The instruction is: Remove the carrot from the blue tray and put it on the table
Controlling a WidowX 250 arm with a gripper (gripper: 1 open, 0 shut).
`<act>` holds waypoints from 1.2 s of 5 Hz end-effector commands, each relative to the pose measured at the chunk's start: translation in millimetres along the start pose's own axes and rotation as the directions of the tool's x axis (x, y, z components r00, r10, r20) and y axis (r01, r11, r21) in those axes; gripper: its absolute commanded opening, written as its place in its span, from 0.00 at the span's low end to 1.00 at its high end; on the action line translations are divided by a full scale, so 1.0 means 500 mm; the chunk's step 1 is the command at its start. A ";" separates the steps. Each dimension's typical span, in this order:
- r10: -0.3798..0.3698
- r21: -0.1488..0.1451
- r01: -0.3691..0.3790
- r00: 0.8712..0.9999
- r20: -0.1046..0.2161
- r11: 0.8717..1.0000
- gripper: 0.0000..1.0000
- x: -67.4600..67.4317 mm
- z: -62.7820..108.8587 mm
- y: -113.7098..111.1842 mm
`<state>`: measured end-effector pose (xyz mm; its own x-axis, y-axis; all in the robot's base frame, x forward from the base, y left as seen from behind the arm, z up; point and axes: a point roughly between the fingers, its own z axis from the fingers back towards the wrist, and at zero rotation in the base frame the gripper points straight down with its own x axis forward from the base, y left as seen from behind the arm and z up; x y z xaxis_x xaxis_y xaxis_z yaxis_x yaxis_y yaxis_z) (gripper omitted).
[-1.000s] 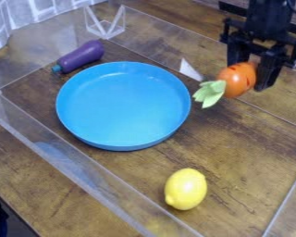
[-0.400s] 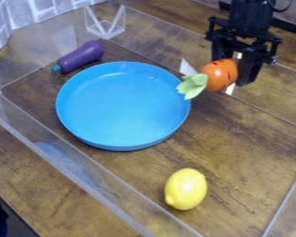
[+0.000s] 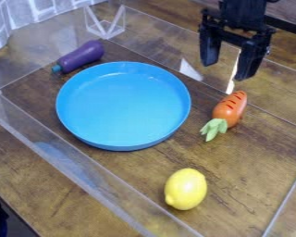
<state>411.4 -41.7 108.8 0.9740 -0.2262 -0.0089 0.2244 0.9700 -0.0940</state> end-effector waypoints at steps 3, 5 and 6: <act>-0.064 0.007 0.064 0.997 0.031 0.998 1.00 0.009 0.004 -0.028; -0.121 0.014 0.121 0.993 -0.006 0.993 1.00 0.009 -0.045 -0.040; -0.164 0.018 0.165 0.986 -0.024 0.986 1.00 0.013 -0.072 -0.037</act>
<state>409.5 -61.0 55.4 0.9273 -0.3682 -0.0666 0.3616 0.9276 -0.0935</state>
